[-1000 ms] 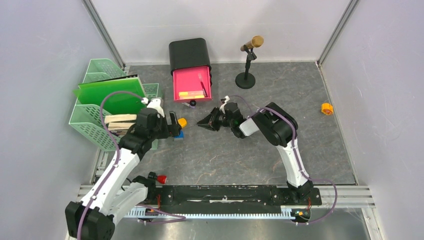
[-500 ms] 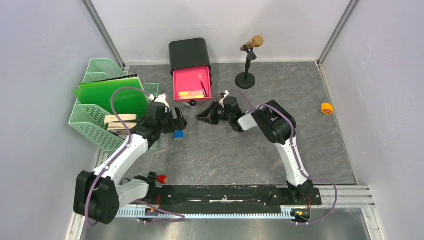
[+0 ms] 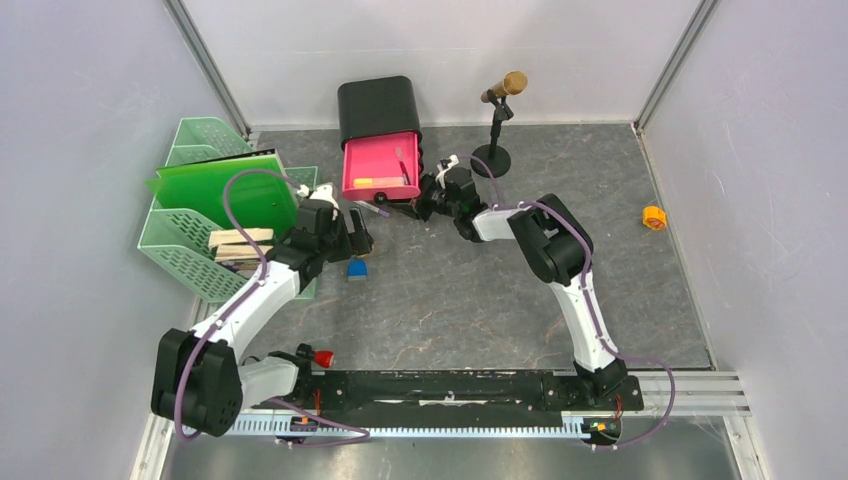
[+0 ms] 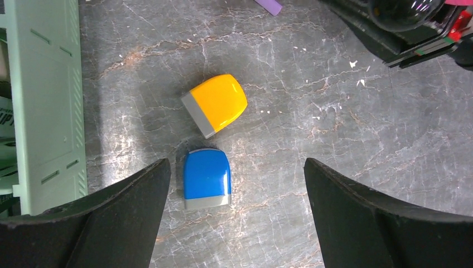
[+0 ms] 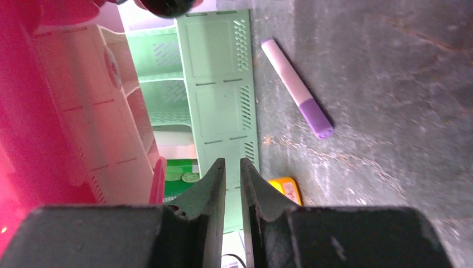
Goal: Organize the desk
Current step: Move the stationery to the center of the board.
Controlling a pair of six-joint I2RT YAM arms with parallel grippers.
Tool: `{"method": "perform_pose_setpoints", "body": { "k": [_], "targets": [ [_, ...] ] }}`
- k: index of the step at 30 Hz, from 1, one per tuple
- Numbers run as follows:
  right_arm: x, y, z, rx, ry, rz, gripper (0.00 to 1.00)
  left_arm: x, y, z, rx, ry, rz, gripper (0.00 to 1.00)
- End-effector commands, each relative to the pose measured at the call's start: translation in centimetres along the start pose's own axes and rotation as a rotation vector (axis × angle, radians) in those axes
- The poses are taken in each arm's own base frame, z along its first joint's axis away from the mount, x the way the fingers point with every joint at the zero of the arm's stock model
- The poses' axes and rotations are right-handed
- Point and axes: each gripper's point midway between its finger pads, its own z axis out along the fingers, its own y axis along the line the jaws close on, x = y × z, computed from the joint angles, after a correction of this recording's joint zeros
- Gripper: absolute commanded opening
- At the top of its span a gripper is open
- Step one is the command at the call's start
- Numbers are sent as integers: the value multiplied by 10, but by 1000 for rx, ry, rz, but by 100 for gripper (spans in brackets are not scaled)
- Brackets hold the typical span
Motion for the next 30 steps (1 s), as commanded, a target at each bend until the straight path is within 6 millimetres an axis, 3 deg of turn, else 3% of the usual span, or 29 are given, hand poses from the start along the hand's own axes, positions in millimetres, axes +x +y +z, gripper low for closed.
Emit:
{"method": "perform_pose_setpoints", "body": {
  "k": [1, 8, 16, 22, 25, 30],
  "targets": [
    [-15, 33, 13, -79, -23, 17, 21, -24, -2, 2, -11, -64, 4, 95],
    [-30, 40, 20, -87, -35, 26, 21, -31, -3, 13, 1, -48, -12, 94],
    [-56, 33, 17, -83, -71, 45, 21, -54, -19, 44, 42, -17, -24, 83],
    [-67, 27, 26, -77, -64, 44, 21, -68, -19, 58, 27, -40, -9, 81],
    [-65, 18, 30, -54, -38, 15, 22, -74, -21, 64, 31, -56, -18, 82],
    [-51, -18, 21, 62, 2, -87, 26, -85, -24, 68, 42, -64, -27, 82]
  ]
}}
